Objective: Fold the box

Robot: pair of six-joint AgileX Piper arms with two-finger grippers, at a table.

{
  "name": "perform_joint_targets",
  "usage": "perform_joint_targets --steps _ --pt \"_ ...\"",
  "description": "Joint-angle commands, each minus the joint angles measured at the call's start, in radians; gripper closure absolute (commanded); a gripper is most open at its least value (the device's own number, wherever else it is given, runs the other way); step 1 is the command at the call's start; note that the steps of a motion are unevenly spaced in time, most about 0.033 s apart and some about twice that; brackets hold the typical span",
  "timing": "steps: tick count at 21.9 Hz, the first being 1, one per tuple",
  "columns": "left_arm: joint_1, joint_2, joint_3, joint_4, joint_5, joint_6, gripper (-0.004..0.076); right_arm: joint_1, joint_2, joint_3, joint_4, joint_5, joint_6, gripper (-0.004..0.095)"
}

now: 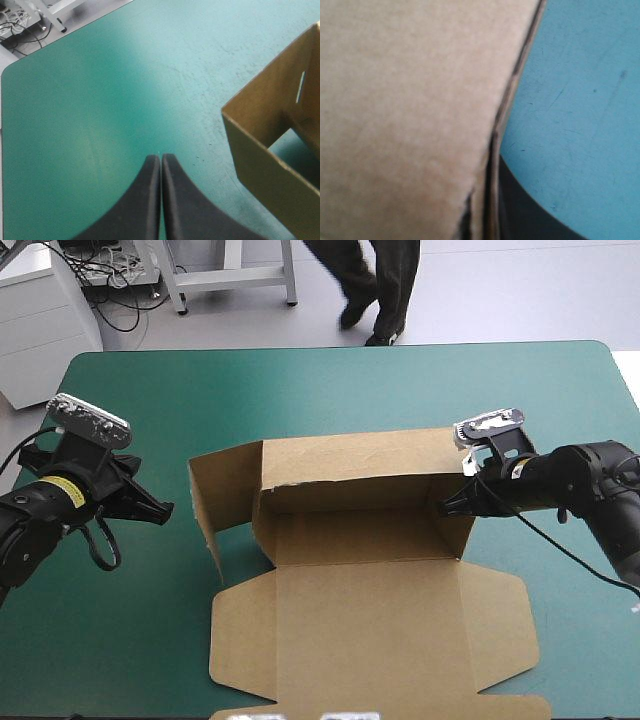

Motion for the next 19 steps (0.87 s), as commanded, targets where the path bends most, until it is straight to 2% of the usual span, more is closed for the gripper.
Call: perform_joint_targets --steps 1,5,8,12,19 --pt "0.006 -0.014 -0.028 0.065 -0.060 -0.070 0.0731 -0.002 -0.032 -0.029 -0.043 0.058 0.038 0.0931" --pt "0.029 -0.014 -0.028 0.082 -0.018 -0.070 0.0731 -0.002 -0.010 -0.029 -0.051 0.074 0.061 0.0931" --pt "0.059 -0.014 -0.028 0.111 -0.003 -0.161 0.0731 -0.002 0.048 -0.031 -0.067 0.080 0.078 0.0931" --pt "0.068 -0.014 -0.028 0.130 -0.001 -0.192 0.0731 -0.002 0.141 -0.064 -0.077 0.077 0.078 0.0931" --pt "0.068 -0.014 -0.028 0.143 -0.003 -0.214 0.0731 -0.002 0.360 -0.276 -0.122 0.034 0.052 0.0931"
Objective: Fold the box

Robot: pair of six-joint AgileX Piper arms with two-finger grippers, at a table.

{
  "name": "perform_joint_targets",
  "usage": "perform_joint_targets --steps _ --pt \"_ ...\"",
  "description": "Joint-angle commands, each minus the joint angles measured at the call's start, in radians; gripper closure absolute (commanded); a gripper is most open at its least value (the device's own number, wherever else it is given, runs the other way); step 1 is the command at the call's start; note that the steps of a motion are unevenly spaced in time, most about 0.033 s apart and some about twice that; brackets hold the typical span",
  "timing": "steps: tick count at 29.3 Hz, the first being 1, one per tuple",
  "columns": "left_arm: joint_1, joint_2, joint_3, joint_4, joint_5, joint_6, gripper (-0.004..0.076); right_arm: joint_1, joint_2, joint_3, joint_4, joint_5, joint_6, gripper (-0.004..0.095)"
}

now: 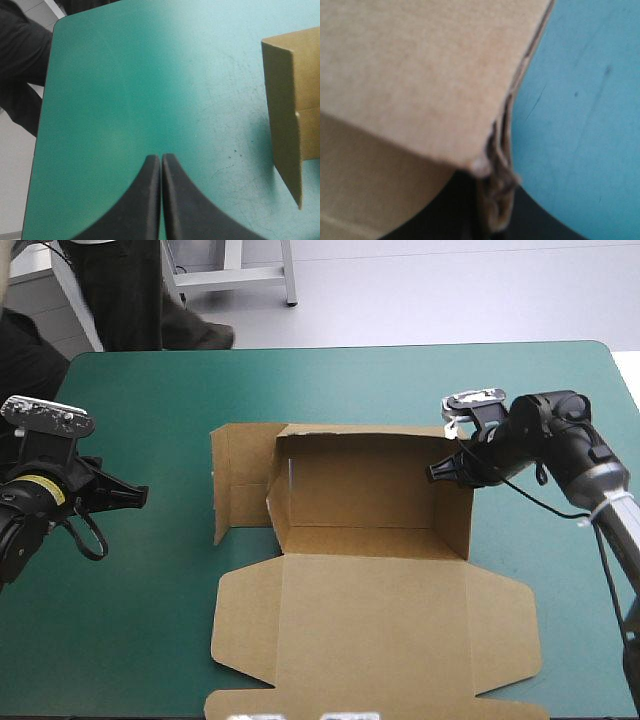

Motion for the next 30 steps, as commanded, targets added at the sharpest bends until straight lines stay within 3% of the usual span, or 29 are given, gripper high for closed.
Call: perform_joint_targets --steps 1,5,7,11,15,17,24,30 --pt "-0.001 -0.014 -0.029 0.020 -0.052 -0.017 0.0731 0.001 0.083 -0.076 -0.024 -0.057 -0.083 0.0928" --pt "-0.001 -0.014 -0.029 0.020 -0.052 -0.019 0.0731 0.001 0.145 -0.129 -0.027 -0.047 -0.085 0.0884" --pt "-0.001 -0.014 -0.029 0.020 -0.052 -0.022 0.0731 0.001 0.164 -0.147 -0.027 -0.057 -0.085 0.0803" --pt "-0.001 -0.014 -0.029 0.020 -0.052 -0.022 0.0731 0.001 0.173 -0.180 -0.027 -0.087 -0.092 0.0481" --pt "-0.001 -0.014 -0.029 0.020 -0.054 -0.022 0.0731 0.001 0.173 -0.252 -0.024 -0.049 -0.094 0.0081" --pt "-0.001 -0.014 -0.029 0.020 -0.056 -0.022 0.0731 0.001 0.169 -0.291 -0.024 -0.008 -0.086 -0.0002" --pt "-0.001 -0.014 -0.029 0.020 -0.065 -0.022 0.0731 0.001 0.115 -0.419 -0.028 0.136 -0.063 -0.0002" --pt "-0.001 -0.014 -0.029 0.020 -0.072 -0.022 0.0731 0.001 0.068 -0.420 -0.028 0.136 0.000 -0.0002"
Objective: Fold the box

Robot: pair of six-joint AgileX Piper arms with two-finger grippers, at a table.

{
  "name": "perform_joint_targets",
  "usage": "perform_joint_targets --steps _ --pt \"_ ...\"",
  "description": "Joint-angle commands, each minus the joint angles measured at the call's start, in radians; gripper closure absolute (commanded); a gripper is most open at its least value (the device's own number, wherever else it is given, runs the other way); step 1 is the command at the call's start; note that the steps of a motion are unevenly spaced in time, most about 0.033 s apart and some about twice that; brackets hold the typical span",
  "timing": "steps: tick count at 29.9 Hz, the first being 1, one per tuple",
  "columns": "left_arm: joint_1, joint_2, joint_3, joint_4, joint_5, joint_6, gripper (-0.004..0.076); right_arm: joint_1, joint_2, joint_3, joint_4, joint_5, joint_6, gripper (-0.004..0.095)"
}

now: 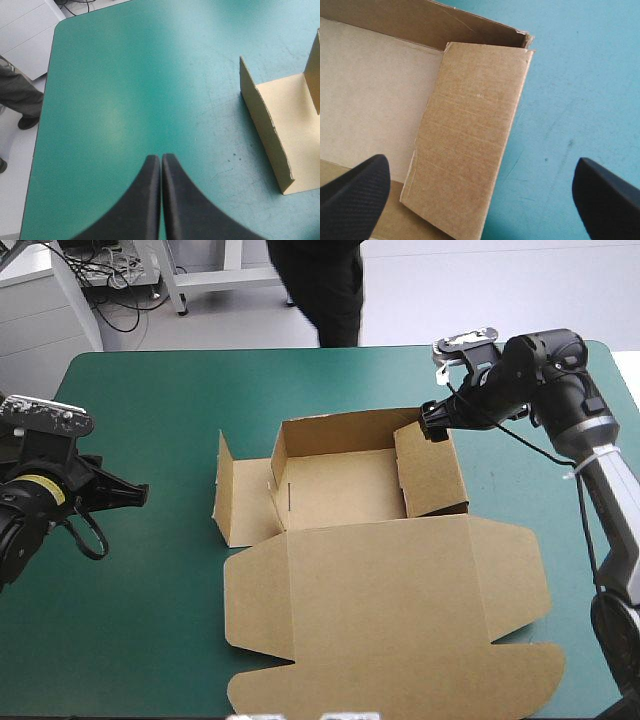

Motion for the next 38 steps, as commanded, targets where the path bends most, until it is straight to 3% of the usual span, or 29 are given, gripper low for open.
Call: perform_joint_targets --steps 1,30,33,38 --pt "-0.001 -0.014 -0.029 0.019 -0.063 -0.011 0.0731 -0.003 -0.056 -0.032 -0.002 0.005 0.028 -0.0002" --pt "-0.001 -0.014 -0.029 0.022 -0.048 -0.015 0.0732 -0.035 0.254 -0.030 0.080 0.005 0.073 0.0018" --pt "-0.001 -0.014 -0.029 0.022 -0.048 -0.015 0.0732 -0.042 0.254 -0.030 0.076 0.005 0.073 0.0126" --pt "-0.001 -0.014 -0.029 0.022 -0.048 -0.015 0.0731 -0.042 0.254 -0.030 0.066 0.005 0.062 0.0432"
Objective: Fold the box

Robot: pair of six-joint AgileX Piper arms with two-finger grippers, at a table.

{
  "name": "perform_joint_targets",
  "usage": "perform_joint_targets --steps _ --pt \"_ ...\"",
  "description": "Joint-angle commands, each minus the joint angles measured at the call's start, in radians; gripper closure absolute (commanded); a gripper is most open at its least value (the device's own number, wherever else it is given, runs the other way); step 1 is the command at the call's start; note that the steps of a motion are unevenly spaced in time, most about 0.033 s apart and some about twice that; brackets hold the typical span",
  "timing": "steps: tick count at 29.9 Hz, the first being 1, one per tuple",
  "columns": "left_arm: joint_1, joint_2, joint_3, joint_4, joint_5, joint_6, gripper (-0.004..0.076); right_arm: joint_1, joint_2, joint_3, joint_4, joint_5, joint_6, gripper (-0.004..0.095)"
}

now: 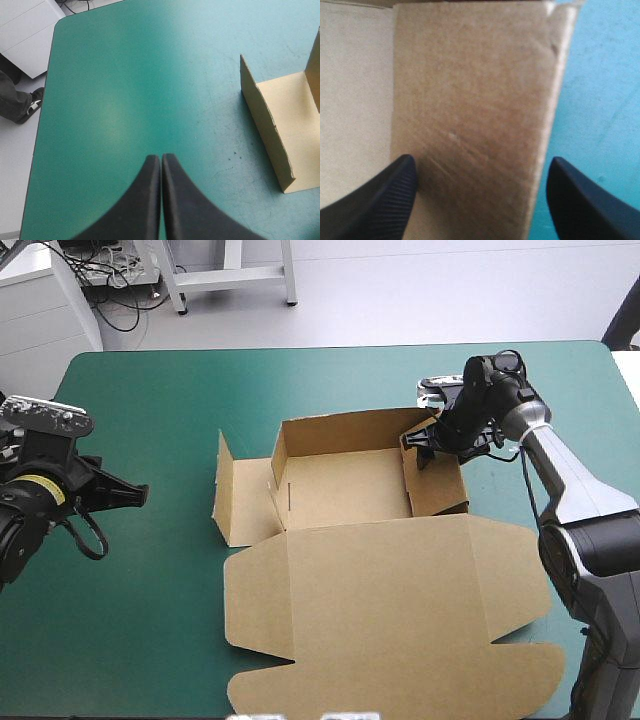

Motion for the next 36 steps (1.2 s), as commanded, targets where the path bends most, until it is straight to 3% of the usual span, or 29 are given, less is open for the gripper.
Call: perform_joint_targets --steps 1,6,12,18,36 --pt "-0.001 -0.014 -0.029 0.022 -0.053 -0.014 0.0732 -0.006 -0.057 -0.028 -0.004 0.015 -0.017 0.0484" --pt "-0.001 -0.014 -0.029 0.019 -0.051 -0.014 0.0732 -0.006 -0.055 -0.028 -0.004 0.015 -0.028 0.0752" --pt "-0.001 -0.014 -0.029 0.018 -0.044 -0.014 0.0732 -0.006 -0.055 -0.028 -0.035 0.015 -0.028 0.0932" --pt "-0.001 -0.014 -0.029 0.018 -0.021 -0.014 0.0732 -0.006 -0.055 -0.028 -0.079 0.015 -0.028 0.0931" --pt "-0.001 -0.014 -0.029 0.018 -0.013 -0.014 0.0733 -0.008 -0.080 -0.030 -0.064 0.015 -0.108 0.0931"
